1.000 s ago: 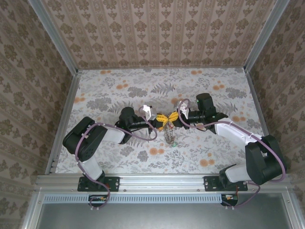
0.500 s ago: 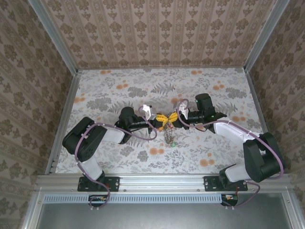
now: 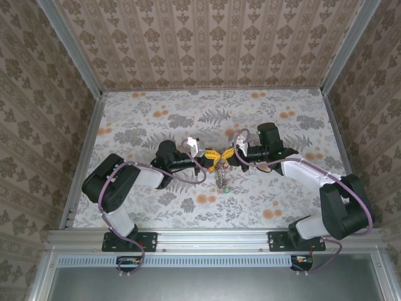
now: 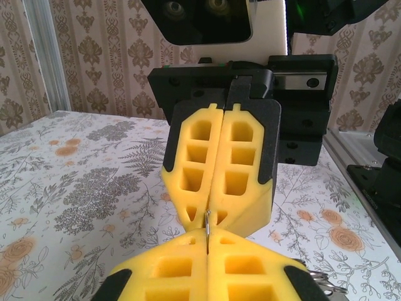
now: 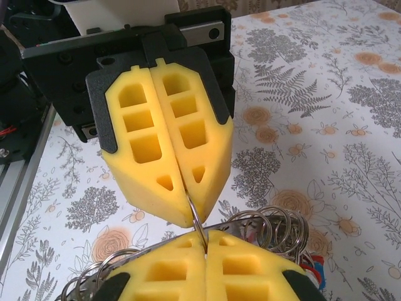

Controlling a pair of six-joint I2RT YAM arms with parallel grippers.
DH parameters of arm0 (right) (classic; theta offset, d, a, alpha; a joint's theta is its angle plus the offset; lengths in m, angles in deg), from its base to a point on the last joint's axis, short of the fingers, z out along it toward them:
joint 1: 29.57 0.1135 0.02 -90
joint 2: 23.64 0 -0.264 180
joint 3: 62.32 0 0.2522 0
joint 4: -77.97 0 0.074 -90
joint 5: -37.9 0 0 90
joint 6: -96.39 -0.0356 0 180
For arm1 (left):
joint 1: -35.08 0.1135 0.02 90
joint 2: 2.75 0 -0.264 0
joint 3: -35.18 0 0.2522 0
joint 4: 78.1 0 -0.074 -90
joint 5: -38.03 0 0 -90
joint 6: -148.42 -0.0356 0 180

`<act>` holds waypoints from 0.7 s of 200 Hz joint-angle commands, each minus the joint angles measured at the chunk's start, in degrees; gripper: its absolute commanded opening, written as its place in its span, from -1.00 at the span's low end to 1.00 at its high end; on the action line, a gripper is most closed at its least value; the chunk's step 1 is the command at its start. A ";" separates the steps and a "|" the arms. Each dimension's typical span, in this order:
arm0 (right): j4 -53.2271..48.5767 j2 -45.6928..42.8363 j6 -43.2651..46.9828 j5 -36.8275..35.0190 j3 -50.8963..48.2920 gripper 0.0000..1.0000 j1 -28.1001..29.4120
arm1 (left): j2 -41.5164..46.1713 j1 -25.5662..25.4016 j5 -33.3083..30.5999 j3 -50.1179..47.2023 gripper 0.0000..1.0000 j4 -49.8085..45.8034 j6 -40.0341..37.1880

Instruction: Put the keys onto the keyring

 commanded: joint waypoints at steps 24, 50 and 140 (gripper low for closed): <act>-2.95 -3.40 0.75 -0.60 1.26 -0.97 -0.12 | 1.50 0.16 0.86 1.05 -0.97 1.68 0.99; -10.50 -4.93 4.40 -5.62 3.29 -1.00 1.14 | 2.07 0.38 0.87 1.15 -0.77 -1.50 -0.53; -26.82 -8.14 12.90 -19.89 9.92 -1.00 7.25 | 5.91 0.91 5.23 5.52 -0.39 -20.39 -8.92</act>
